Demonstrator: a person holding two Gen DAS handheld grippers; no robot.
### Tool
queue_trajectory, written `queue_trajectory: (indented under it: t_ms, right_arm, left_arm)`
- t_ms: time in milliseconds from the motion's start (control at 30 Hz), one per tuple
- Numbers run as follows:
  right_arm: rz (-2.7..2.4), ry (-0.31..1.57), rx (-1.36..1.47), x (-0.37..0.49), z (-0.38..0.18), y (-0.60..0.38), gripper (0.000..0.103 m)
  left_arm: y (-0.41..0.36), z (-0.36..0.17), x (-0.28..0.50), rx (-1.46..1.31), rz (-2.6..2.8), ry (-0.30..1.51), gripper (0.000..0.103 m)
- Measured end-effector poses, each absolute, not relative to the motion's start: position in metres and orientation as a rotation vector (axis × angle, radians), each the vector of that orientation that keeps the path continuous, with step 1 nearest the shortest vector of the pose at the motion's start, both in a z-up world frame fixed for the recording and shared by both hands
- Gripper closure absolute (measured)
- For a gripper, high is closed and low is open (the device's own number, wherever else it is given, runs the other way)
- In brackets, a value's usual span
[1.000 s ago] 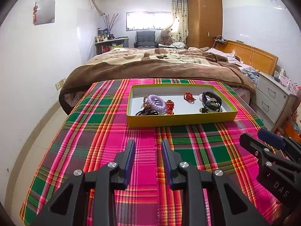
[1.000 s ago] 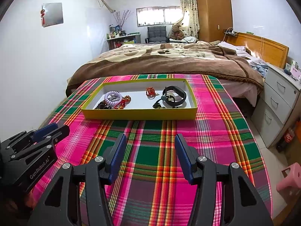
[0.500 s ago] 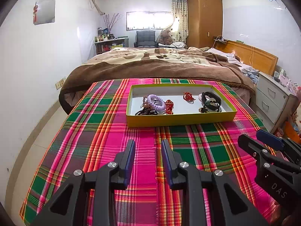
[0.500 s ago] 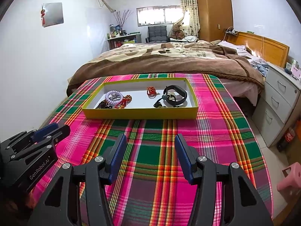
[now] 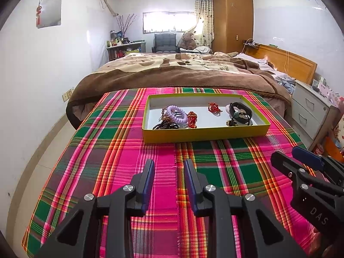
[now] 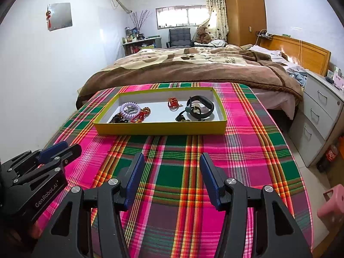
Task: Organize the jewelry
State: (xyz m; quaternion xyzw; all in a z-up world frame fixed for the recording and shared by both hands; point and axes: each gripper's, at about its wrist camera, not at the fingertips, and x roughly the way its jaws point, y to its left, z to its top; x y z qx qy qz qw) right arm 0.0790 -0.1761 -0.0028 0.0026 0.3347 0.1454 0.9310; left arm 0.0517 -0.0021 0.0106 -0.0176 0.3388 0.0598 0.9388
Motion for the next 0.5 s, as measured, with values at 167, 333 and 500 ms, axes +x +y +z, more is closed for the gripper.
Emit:
queue_trajectory:
  t_ms: [167,333,500]
  right_arm:
    - [0.296,0.686,0.005,0.0793,-0.003,-0.1768,0.049]
    - [0.298,0.684,0.004,0.0793,-0.002,-0.1774,0.049]
    - [0.297,0.685,0.006,0.0795,-0.0022,-0.1773,0.049]
  left_arm:
    - [-0.0017,0.0101,0.0521,-0.036,0.122,0.691,0.075]
    - [-0.0011,0.0096,0.0521,-0.037,0.123,0.691,0.075]
    - [-0.0003,0.0094,0.0524,-0.035,0.122,0.693,0.075]
